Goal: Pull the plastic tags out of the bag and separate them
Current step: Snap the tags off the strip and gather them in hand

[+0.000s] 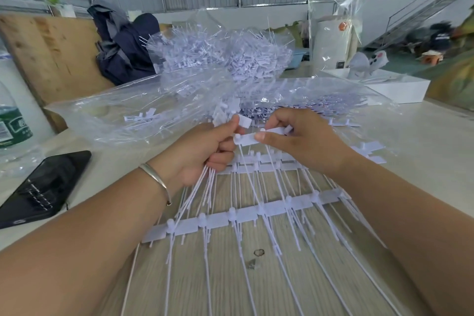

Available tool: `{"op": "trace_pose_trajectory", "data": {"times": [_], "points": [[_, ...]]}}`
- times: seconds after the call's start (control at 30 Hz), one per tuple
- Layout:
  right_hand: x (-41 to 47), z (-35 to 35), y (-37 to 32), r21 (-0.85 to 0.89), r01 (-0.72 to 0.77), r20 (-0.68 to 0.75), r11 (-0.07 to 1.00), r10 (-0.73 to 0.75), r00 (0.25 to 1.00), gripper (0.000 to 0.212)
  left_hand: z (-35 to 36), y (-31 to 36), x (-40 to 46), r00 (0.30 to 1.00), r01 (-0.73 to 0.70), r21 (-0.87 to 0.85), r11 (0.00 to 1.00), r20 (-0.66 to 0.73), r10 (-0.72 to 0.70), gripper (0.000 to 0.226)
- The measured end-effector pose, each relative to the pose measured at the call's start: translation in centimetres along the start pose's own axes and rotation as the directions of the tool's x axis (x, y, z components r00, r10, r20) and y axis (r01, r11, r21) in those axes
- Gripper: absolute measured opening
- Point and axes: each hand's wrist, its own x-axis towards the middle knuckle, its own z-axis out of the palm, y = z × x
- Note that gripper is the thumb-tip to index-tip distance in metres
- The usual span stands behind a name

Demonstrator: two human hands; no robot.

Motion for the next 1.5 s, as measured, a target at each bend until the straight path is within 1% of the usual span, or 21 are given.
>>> {"op": "trace_pose_trajectory", "data": {"times": [0.07, 0.13, 0.2, 0.33, 0.47, 0.53, 0.6, 0.67, 0.73, 0.77, 0.83, 0.9, 0.93, 1.0, 1.1, 1.17, 1.23, 1.3, 1.4, 1.43, 1.5], "points": [[0.1, 0.0, 0.1, 0.007, -0.005, 0.005, 1.000, 0.005, 1.000, 0.022, 0.1, 0.2, -0.2, 0.999, 0.023, 0.029, 0.999, 0.041, -0.025, 0.030], [0.1, 0.0, 0.2, 0.023, -0.007, 0.007, 1.000, 0.006, 1.000, 0.017, 0.1, 0.2, -0.4, 0.997, 0.015, 0.093, 0.996, 0.072, -0.022, 0.026], [0.0, 0.0, 0.1, 0.039, 0.000, 0.006, 0.999, 0.000, 1.000, 0.014, 0.1, 0.1, -0.3, 0.999, 0.002, 0.150, 0.989, 0.048, -0.009, 0.028], [0.0, 0.1, 0.1, 0.067, -0.031, 0.004, 0.997, 0.031, 1.000, 0.017, -0.3, -0.2, 0.2, 0.999, -0.013, 0.082, 0.997, -0.050, 0.017, 0.045], [0.3, -0.3, 0.7, 0.068, -0.082, -0.060, 0.994, 0.086, 0.995, 0.023, -0.6, -0.3, 0.4, 0.988, -0.071, 0.030, 0.997, -0.136, 0.074, 0.038], [0.4, -0.4, 0.9, 0.081, -0.107, -0.093, 0.991, 0.114, 0.989, 0.029, -0.7, -0.2, 0.4, 0.988, -0.103, 0.003, 0.995, -0.118, 0.102, 0.038], [0.4, -0.5, 0.9, 0.139, -0.117, -0.097, 0.983, 0.132, 0.987, 0.032, -0.7, -0.1, 0.2, 0.992, -0.121, -0.051, 0.991, -0.037, 0.119, 0.036], [0.3, -0.7, 0.5, 0.269, -0.098, -0.046, 0.958, 0.114, 0.992, 0.031, -0.8, 0.1, -0.1, 0.990, -0.098, -0.138, 0.986, 0.092, 0.111, 0.029], [0.1, -1.0, -0.1, 0.399, -0.075, 0.033, 0.914, 0.068, 0.997, 0.028, -1.0, 0.1, -0.5, 0.963, -0.040, -0.227, 0.973, 0.249, 0.097, 0.025], [0.0, -1.0, -0.3, 0.440, -0.072, 0.073, 0.895, 0.045, 0.996, 0.029, -1.1, 0.1, -0.6, 0.940, -0.012, -0.239, 0.971, 0.327, 0.092, 0.031], [-0.2, -1.0, -0.8, 0.497, -0.077, 0.149, 0.865, 0.003, 0.989, 0.031, -1.1, 0.0, -0.9, 0.894, 0.019, -0.200, 0.980, 0.443, 0.073, 0.044], [-0.5, -0.7, -1.1, 0.528, -0.086, 0.218, 0.845, -0.037, 0.975, 0.035, -0.7, -0.1, -1.1, 0.867, 0.009, -0.137, 0.990, 0.495, 0.060, 0.040], [-0.6, -0.7, -1.2, 0.533, -0.092, 0.237, 0.841, -0.045, 0.970, 0.037, -0.5, -0.1, -1.1, 0.871, -0.006, -0.120, 0.993, 0.488, 0.064, 0.036], [-0.7, -0.9, -1.3, 0.530, -0.095, 0.223, 0.843, -0.030, 0.974, 0.037, -0.1, 0.0, -0.9, 0.901, -0.056, -0.096, 0.994, 0.425, 0.091, 0.029], [-0.6, -1.0, -1.5, 0.501, -0.107, 0.183, 0.859, 0.016, 0.983, 0.039, 0.2, 0.0, -0.6, 0.933, -0.064, -0.160, 0.985, 0.341, 0.116, 0.024], [-0.6, -0.9, -1.5, 0.489, -0.127, 0.174, 0.863, 0.047, 0.984, 0.034, 0.1, 0.1, -0.6, 0.951, -0.038, -0.234, 0.971, 0.290, 0.108, 0.016], [-0.5, -0.8, -1.3, 0.481, -0.153, 0.156, 0.863, 0.088, 0.984, 0.024, -0.1, 0.3, -0.4, 0.968, -0.007, -0.298, 0.954, 0.239, 0.082, 0.015], [-0.3, -0.8, -0.9, 0.483, -0.166, 0.116, 0.860, 0.125, 0.985, 0.014, -0.3, 0.5, -0.3, 0.975, -0.009, -0.299, 0.954, 0.207, 0.074, 0.017], [0.0, -1.1, -0.4, 0.509, -0.169, 0.045, 0.844, 0.169, 0.984, 0.011, -0.4, 0.3, 0.0, 0.995, -0.036, -0.200, 0.979, 0.089, 0.055, 0.022], [0.1, -1.2, -0.3, 0.515, -0.163, 0.029, 0.841, 0.174, 0.984, 0.012, -0.3, 0.1, 0.0, 0.998, -0.051, -0.139, 0.989, 0.019, 0.054, 0.024], [0.1, -1.2, -0.2, 0.504, -0.152, 0.019, 0.850, 0.165, 0.986, 0.013, -0.1, -0.3, -0.1, 0.982, -0.101, 0.068, 0.993, -0.156, 0.110, 0.028]]}}
